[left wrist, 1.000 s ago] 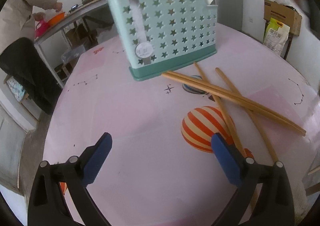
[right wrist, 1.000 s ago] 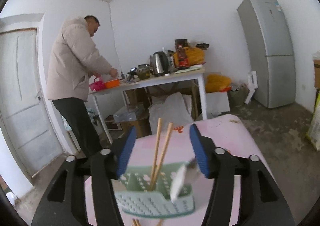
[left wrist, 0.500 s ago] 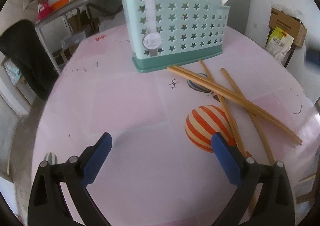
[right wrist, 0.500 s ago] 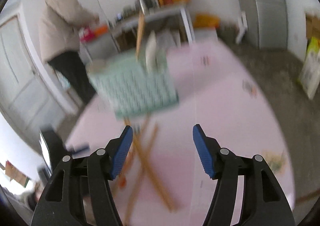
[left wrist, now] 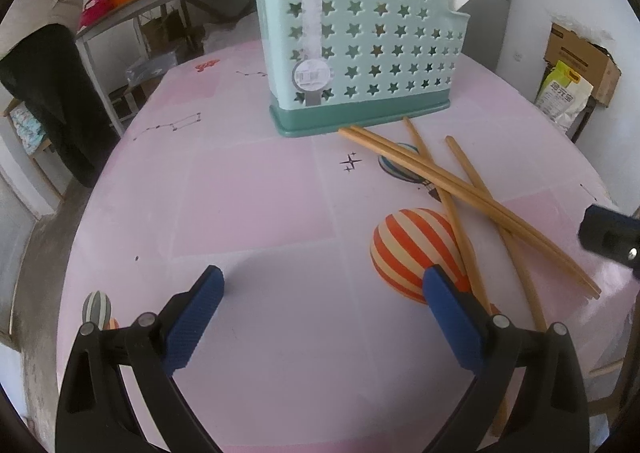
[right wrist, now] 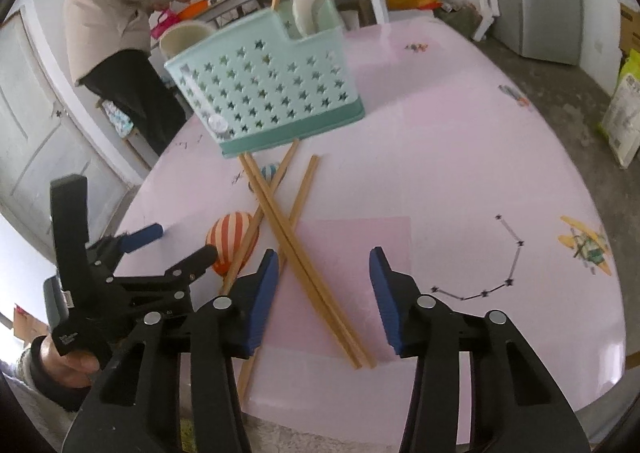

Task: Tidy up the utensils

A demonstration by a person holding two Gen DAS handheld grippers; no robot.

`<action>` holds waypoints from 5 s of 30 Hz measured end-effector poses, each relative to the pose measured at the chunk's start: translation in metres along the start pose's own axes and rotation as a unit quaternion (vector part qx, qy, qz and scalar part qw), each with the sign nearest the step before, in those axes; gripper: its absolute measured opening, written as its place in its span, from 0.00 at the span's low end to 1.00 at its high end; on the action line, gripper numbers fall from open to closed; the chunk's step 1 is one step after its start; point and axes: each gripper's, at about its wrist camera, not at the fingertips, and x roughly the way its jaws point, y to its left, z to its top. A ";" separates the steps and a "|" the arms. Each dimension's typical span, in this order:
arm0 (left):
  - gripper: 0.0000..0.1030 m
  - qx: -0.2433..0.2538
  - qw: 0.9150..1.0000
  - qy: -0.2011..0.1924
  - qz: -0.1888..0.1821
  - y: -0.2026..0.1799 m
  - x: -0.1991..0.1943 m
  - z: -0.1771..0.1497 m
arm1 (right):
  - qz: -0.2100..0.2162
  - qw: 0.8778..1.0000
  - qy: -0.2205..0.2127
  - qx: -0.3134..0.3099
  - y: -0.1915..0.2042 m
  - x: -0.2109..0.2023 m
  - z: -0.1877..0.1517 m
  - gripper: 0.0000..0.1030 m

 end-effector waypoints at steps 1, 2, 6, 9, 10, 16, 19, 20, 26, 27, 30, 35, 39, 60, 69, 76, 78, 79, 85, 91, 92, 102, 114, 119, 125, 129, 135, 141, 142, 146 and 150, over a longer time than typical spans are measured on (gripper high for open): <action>0.95 -0.001 1.000 -0.001 0.004 -0.001 -0.001 0.000 | 0.003 1.000 0.004 -0.005 0.002 0.003 0.000 0.39; 0.95 0.000 1.000 -0.002 0.012 -0.003 -0.002 -0.001 | 0.004 1.000 0.006 -0.010 0.004 0.004 0.000 0.38; 0.95 0.030 0.997 -0.019 0.062 -0.017 -0.010 -0.005 | 0.007 0.999 0.009 -0.038 0.013 0.010 0.002 0.34; 0.94 0.047 0.995 -0.031 0.085 -0.025 -0.017 -0.009 | 0.007 0.998 0.014 -0.060 0.018 0.017 0.005 0.31; 0.94 0.052 0.993 -0.040 0.093 -0.027 -0.021 -0.010 | 0.006 0.998 0.019 -0.066 0.019 0.021 0.006 0.28; 0.94 0.076 0.987 -0.080 0.114 -0.038 -0.038 -0.011 | -0.012 0.996 0.035 -0.084 0.020 0.033 0.004 0.14; 0.94 0.077 0.989 -0.084 0.097 -0.042 -0.043 -0.011 | -0.016 0.996 0.031 -0.081 0.019 0.031 0.002 0.12; 0.94 0.078 0.989 -0.084 0.089 -0.043 -0.044 -0.011 | -0.017 0.997 0.031 -0.076 0.017 0.030 0.000 0.12; 0.84 0.078 0.993 -0.082 0.023 -0.049 -0.048 -0.003 | -0.038 0.998 0.026 -0.037 -0.002 0.018 -0.004 0.10; 0.82 0.077 0.994 -0.081 0.018 -0.050 -0.047 -0.002 | -0.042 0.998 0.025 -0.028 -0.006 0.015 -0.005 0.10; 0.68 0.066 0.996 -0.061 -0.011 -0.052 -0.038 0.004 | -0.054 0.998 0.023 -0.004 -0.018 0.008 -0.007 0.10; 0.45 0.032 0.998 -0.007 -0.062 -0.052 -0.018 0.012 | -0.058 0.998 0.016 0.026 -0.030 -0.001 -0.011 0.10; 0.37 0.007 0.997 0.012 -0.074 -0.052 -0.010 0.016 | -0.055 0.998 0.014 0.035 -0.032 -0.003 -0.013 0.10; 0.06 -0.002 0.999 0.010 -0.052 -0.021 -0.006 0.016 | -0.029 0.998 0.009 0.062 -0.042 -0.005 0.004 0.27; 0.15 0.002 0.998 0.026 -0.053 -0.006 0.002 0.042 | -0.015 0.998 0.005 0.054 -0.046 0.005 0.026 0.29; 0.15 0.021 0.998 0.043 -0.049 -0.012 0.026 0.071 | 0.003 0.998 0.003 0.064 -0.050 0.012 0.031 0.29; 0.15 0.026 0.998 0.047 -0.044 -0.014 0.031 0.078 | 0.007 0.998 0.003 0.068 -0.051 0.015 0.031 0.29; 0.15 0.031 0.998 0.048 -0.039 -0.017 0.034 0.082 | 0.009 0.997 0.003 0.070 -0.053 0.016 0.031 0.29; 0.14 0.037 0.998 0.049 -0.034 -0.024 0.043 0.095 | 0.016 0.997 0.000 0.082 -0.061 0.019 0.032 0.29; 0.14 0.078 0.995 0.057 -0.040 -0.039 0.042 0.099 | 0.021 0.996 -0.007 0.088 -0.068 0.016 0.032 0.29; 0.14 0.084 0.994 0.053 -0.036 -0.042 0.042 0.100 | 0.022 0.996 -0.007 0.089 -0.069 0.016 0.032 0.29; 0.06 0.097 0.993 0.052 -0.052 -0.051 0.033 0.106 | 0.028 0.995 -0.017 0.098 -0.074 0.009 0.029 0.31; 0.06 0.013 0.990 -0.054 -0.133 -0.021 -0.062 0.125 | 0.029 0.994 -0.029 0.098 -0.071 -0.004 0.028 0.31; 0.05 -0.019 0.978 -0.147 -0.144 0.007 -0.120 0.147 | 0.027 0.995 -0.029 0.095 -0.070 -0.005 0.028 0.31; 0.05 -0.032 0.957 -0.246 -0.151 0.031 -0.178 0.190 | 0.031 0.994 -0.035 0.094 -0.069 -0.008 0.030 0.31; 0.05 -0.041 0.940 -0.300 -0.156 0.045 -0.211 0.220 | 0.030 0.995 -0.032 0.094 -0.069 -0.009 0.032 0.31; 0.05 -0.061 0.930 -0.336 -0.139 0.060 -0.217 0.250 | 0.027 0.995 -0.030 0.092 -0.068 -0.008 0.033 0.31; 0.05 -0.089 0.938 -0.303 -0.144 0.066 -0.173 0.251 | 0.022 0.996 -0.023 0.089 -0.065 -0.006 0.034 0.31; 0.05 -0.092 0.939 -0.298 -0.146 0.066 -0.165 0.248 | 0.020 0.996 -0.021 0.087 -0.065 -0.005 0.034 0.31; 0.06 -0.101 0.944 -0.273 -0.155 0.061 -0.134 0.238 | 0.015 0.996 -0.018 0.084 -0.064 -0.003 0.035 0.31; 0.06 -0.103 0.947 -0.259 -0.160 0.056 -0.117 0.227 | 0.008 0.996 -0.017 0.082 -0.063 -0.002 0.037 0.31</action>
